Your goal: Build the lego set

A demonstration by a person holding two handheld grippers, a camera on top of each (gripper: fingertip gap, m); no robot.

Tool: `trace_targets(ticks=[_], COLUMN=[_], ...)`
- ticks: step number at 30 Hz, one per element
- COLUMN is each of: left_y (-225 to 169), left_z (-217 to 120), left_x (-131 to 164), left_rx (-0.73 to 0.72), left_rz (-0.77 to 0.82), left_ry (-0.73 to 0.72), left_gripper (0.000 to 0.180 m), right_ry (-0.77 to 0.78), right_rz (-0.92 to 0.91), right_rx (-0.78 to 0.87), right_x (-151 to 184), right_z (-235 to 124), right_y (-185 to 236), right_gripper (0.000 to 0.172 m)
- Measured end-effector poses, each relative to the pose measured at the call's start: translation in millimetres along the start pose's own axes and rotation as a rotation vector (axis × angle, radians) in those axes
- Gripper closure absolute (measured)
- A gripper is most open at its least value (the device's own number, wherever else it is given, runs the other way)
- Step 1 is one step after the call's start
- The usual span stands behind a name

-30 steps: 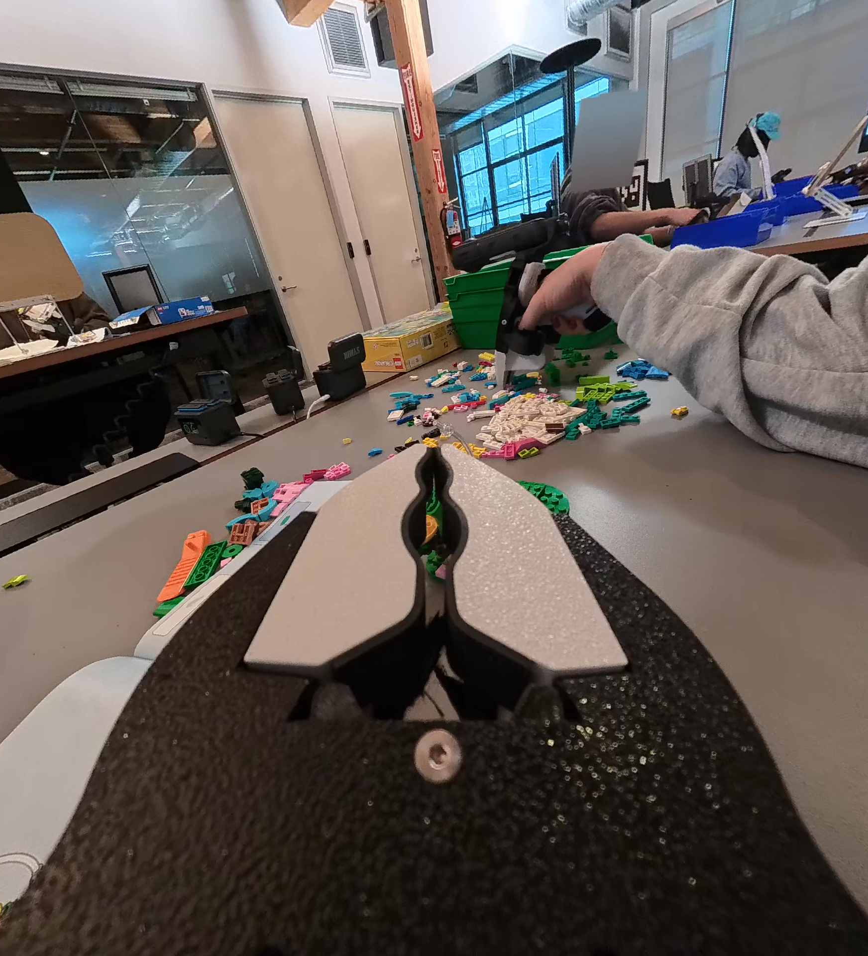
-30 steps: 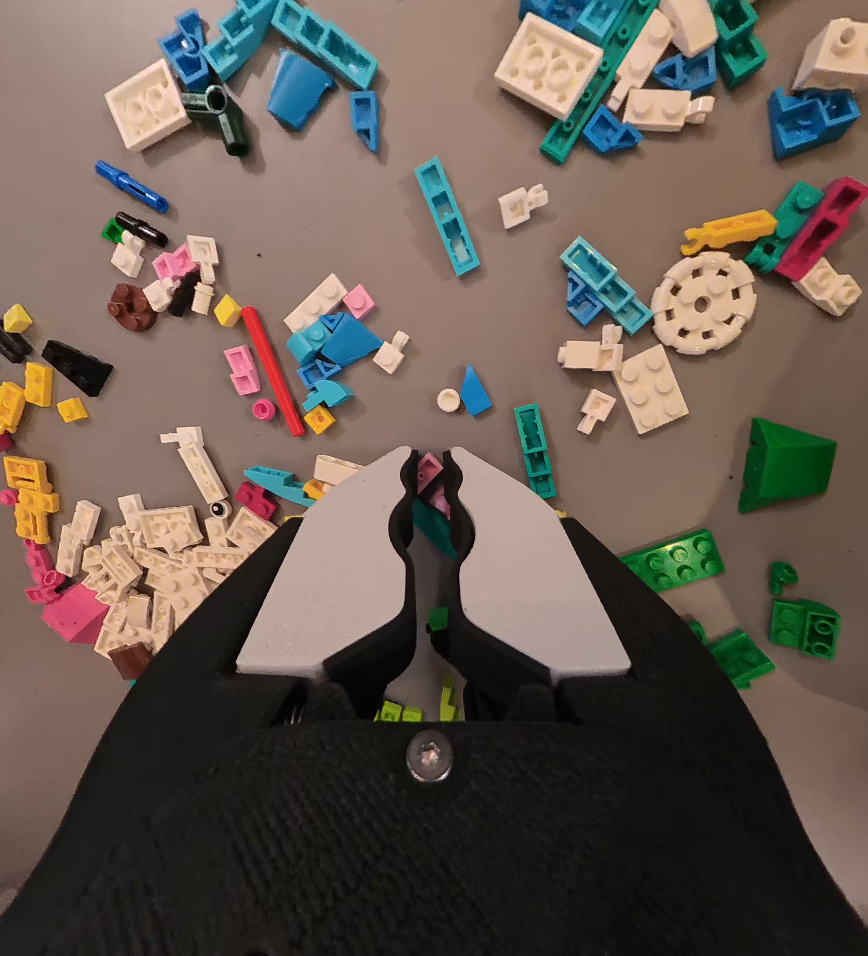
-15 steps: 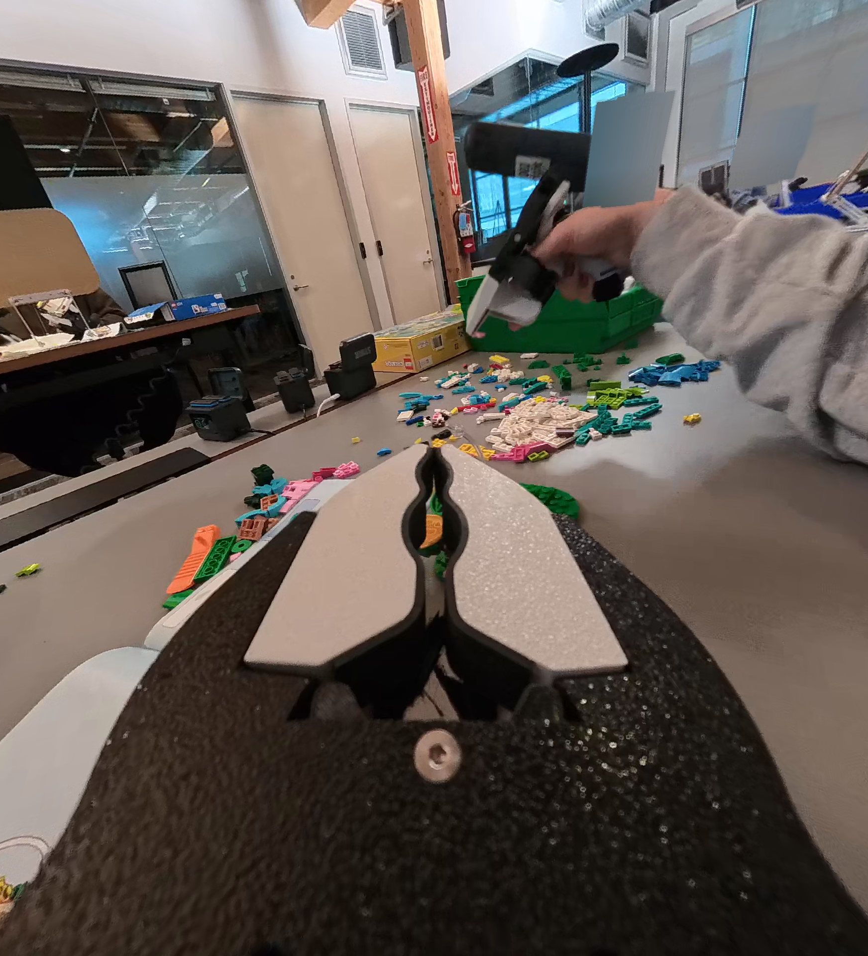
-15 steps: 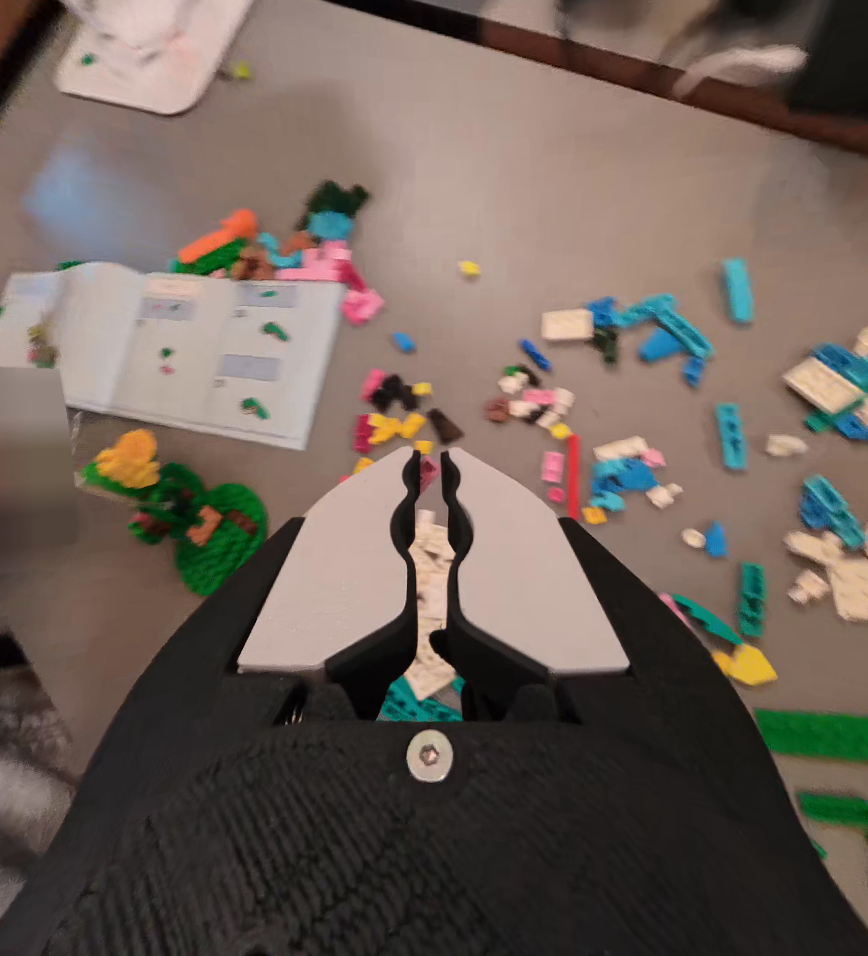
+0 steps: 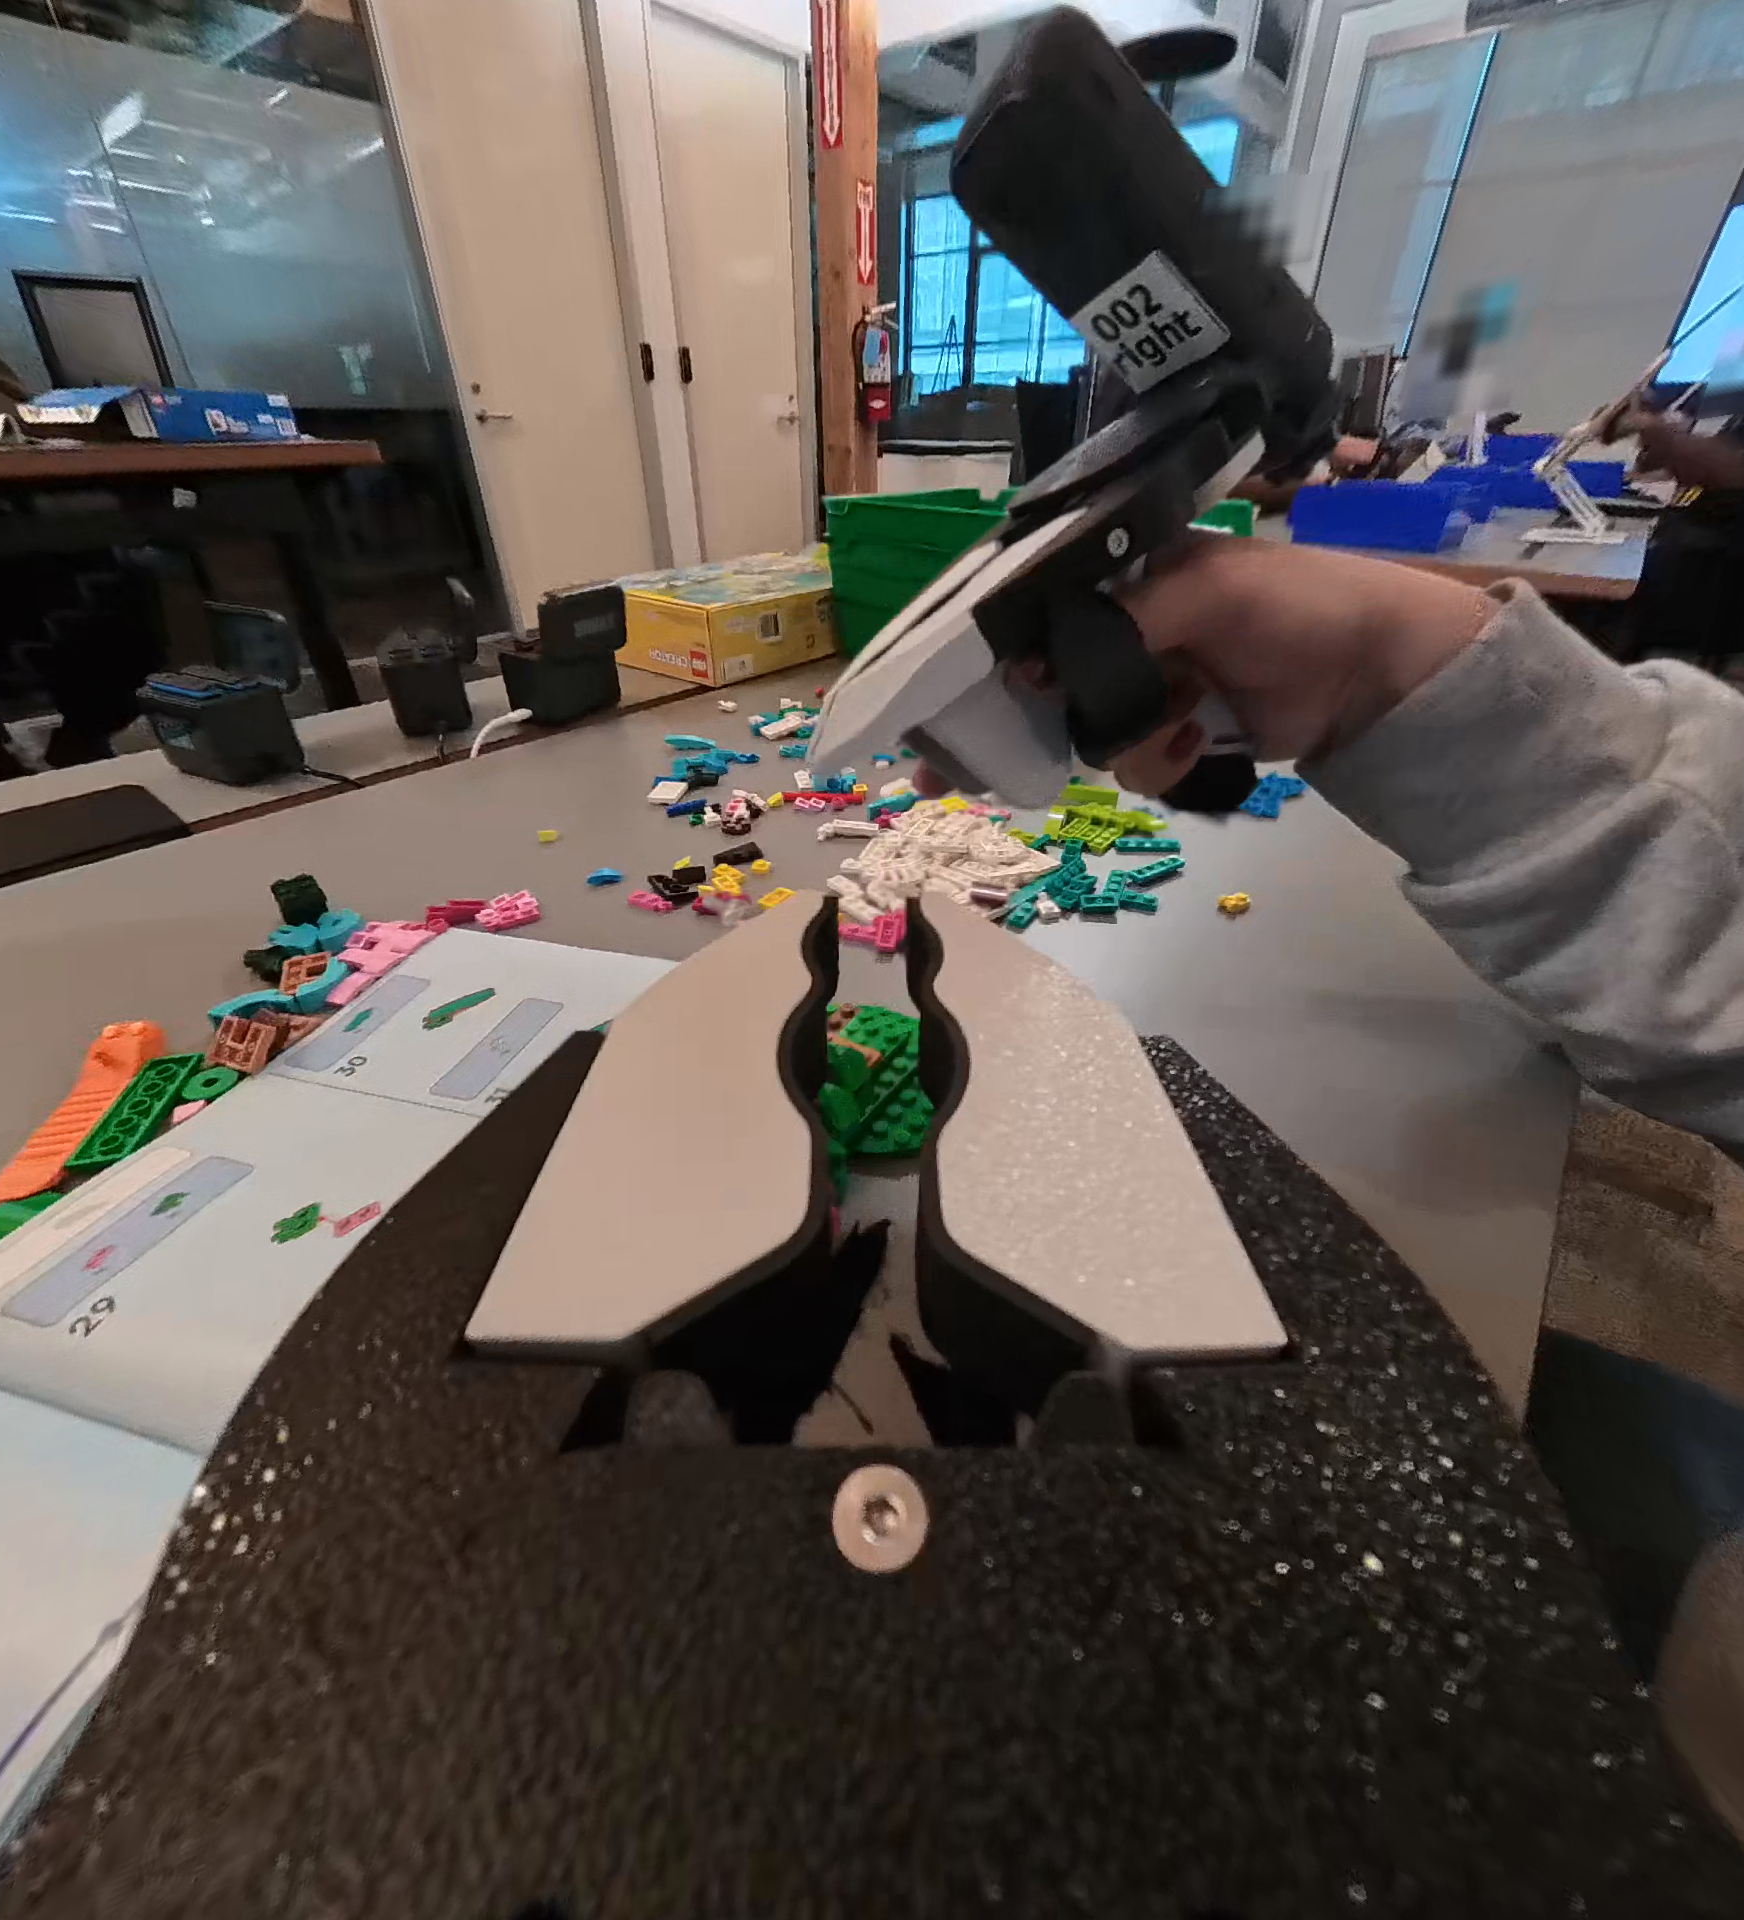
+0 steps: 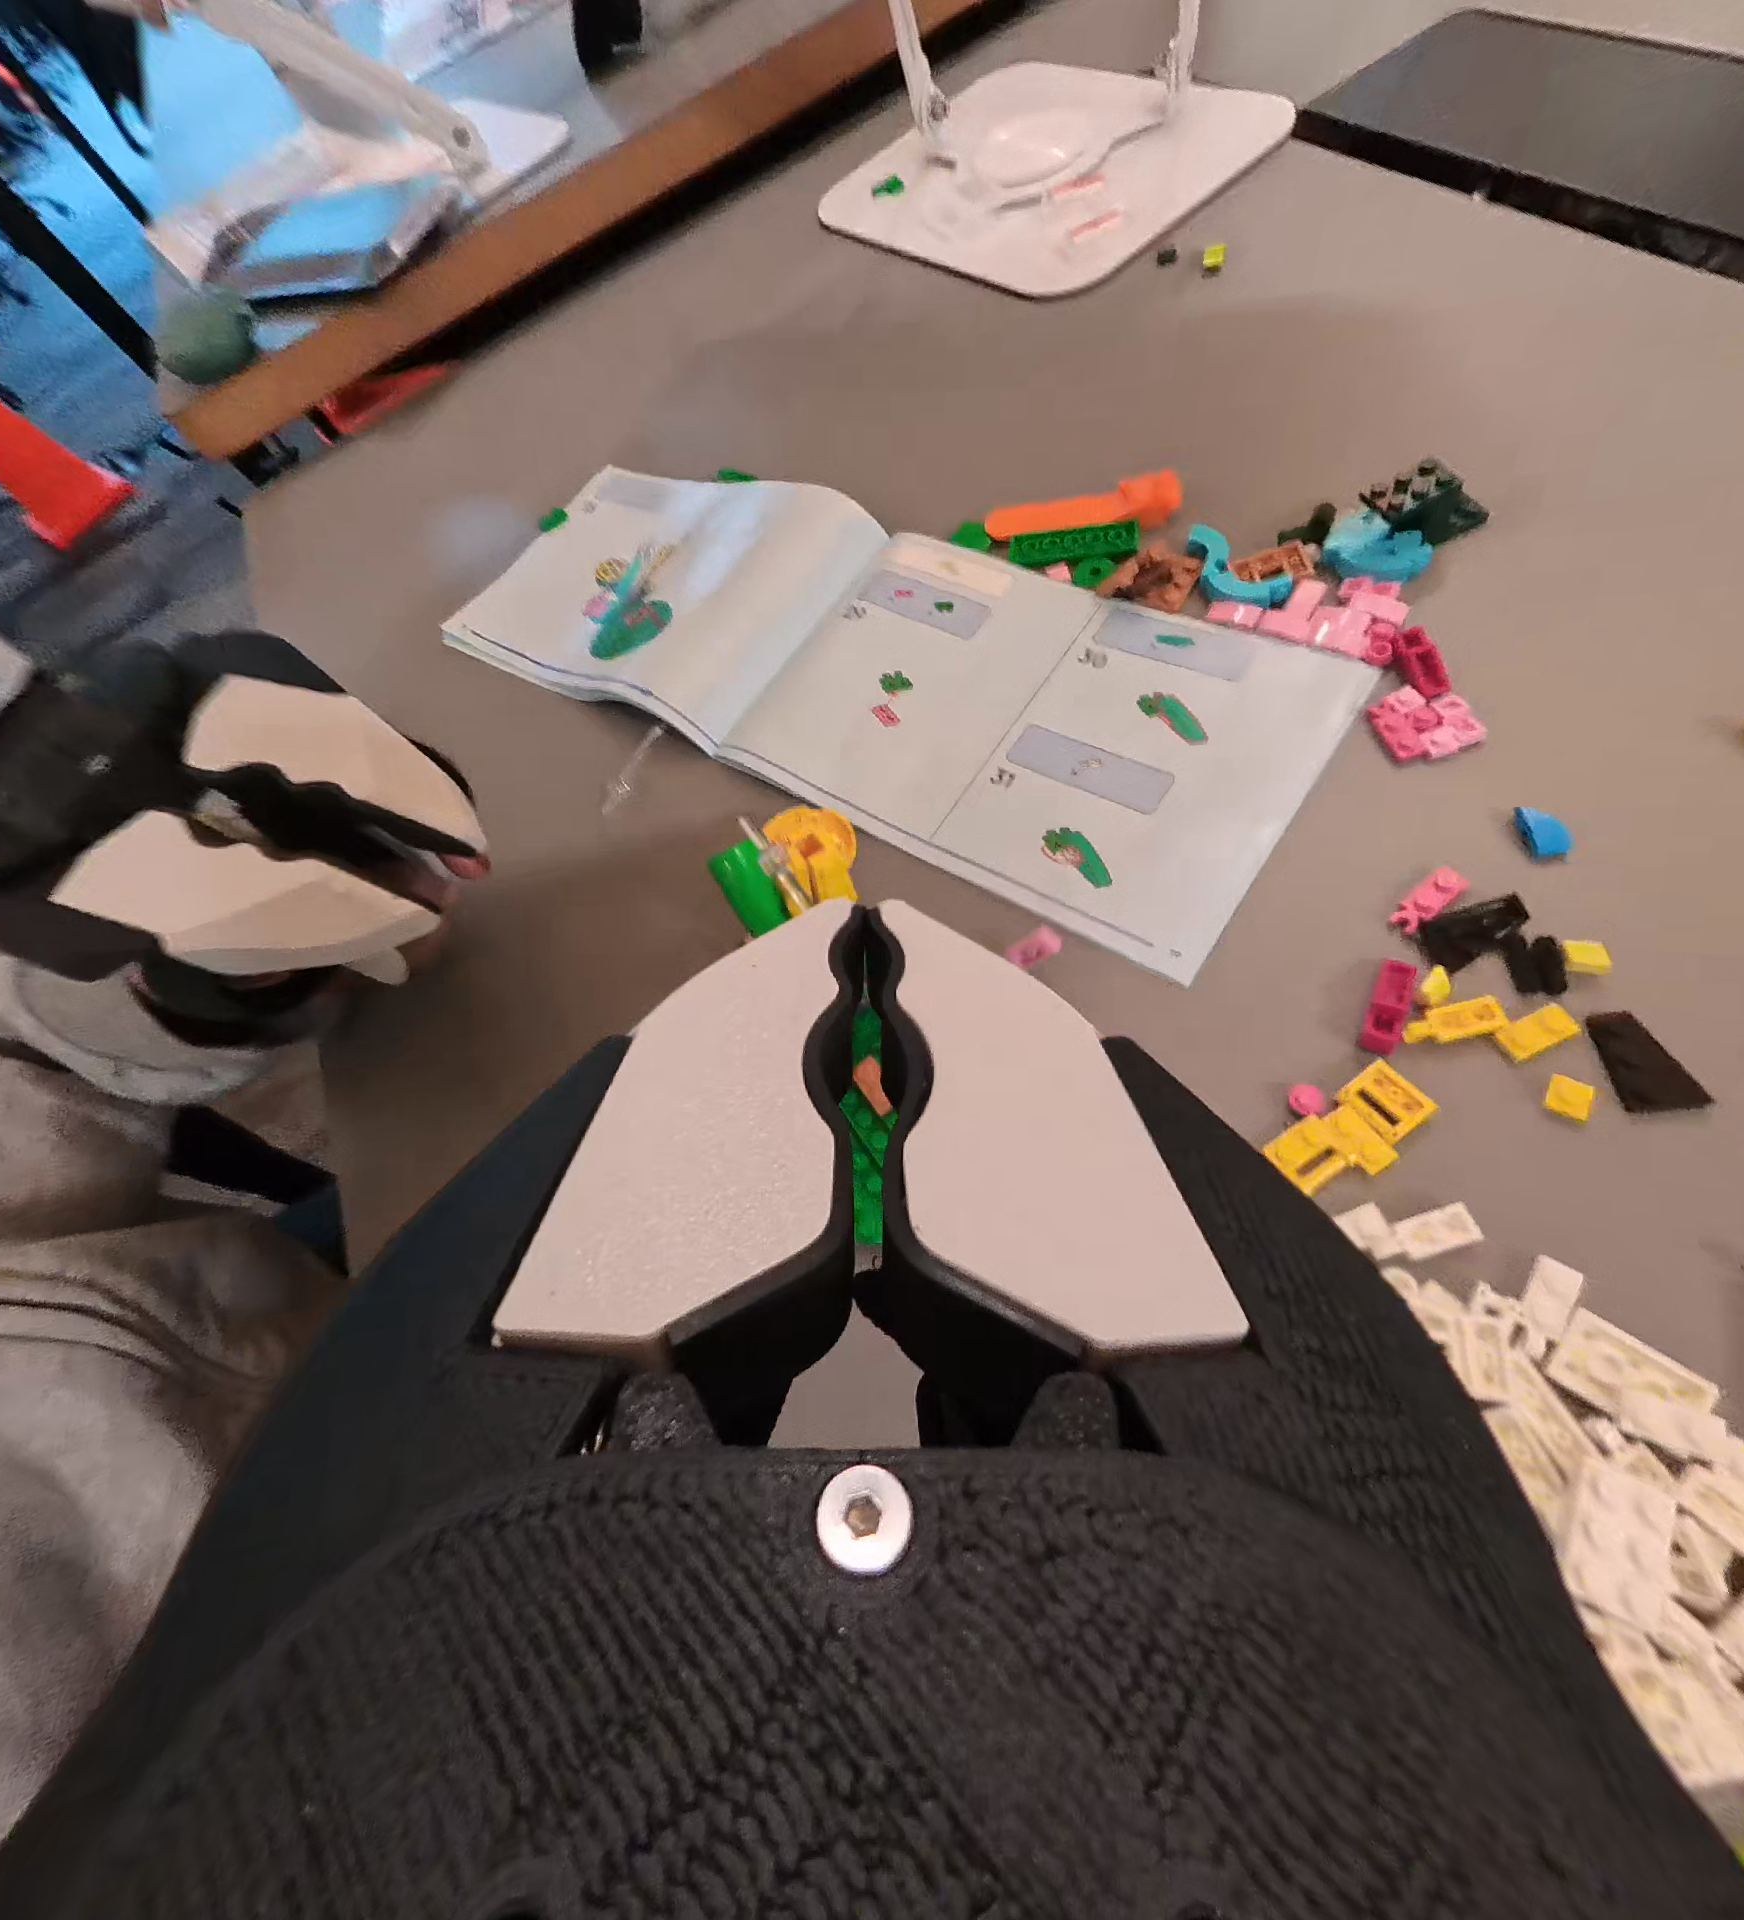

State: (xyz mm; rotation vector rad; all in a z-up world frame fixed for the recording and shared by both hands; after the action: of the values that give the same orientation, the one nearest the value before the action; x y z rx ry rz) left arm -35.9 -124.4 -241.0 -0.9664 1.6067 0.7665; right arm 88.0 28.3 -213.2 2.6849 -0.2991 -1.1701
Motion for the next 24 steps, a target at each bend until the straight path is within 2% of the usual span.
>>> trace_targets(ticks=[4,8,13,17,22,24], left_y=[3,22,44,48,47,48], left_z=[-4,-19,-32,-32,-33,-33], left_x=[1,6,14,19,19,19], left_rx=[-0.081,-0.143,-0.227,-0.243,-0.240,-0.231], left_rz=[0.047,0.044,0.046,0.036,0.043,0.036], left_ry=[0.007,-0.036,-0.080,-0.085,-0.099,-0.098], left_gripper=[0.168,0.170,0.172,0.172,0.173,0.173], right_ry=[0.042,0.099,0.265,0.386,0.461,0.469], right_rz=[-0.042,-0.137,-0.310,-0.323,-0.326,-0.339], right_rx=[0.129,0.216,0.104,0.034,0.002,0.017], right_x=[13,11,-9,-24,-30,-31], right_z=[4,11,56,94,117,119], right_y=[-3,-22,-42,-54,-57,-57], right_gripper=[0.172,0.171,0.166,0.156,0.157,0.162])
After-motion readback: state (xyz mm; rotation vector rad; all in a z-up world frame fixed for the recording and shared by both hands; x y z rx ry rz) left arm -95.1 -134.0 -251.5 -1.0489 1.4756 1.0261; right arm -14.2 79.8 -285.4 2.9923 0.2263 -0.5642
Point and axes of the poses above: each gripper's, where its closed fingertips meet, z out along the fingers, x out of its underside, y = z × x across the jaws, the point moved 8 cm from there along -z, back along the fingers, and after that the axes turned 13 degrees about y, right-handed, at the moved point
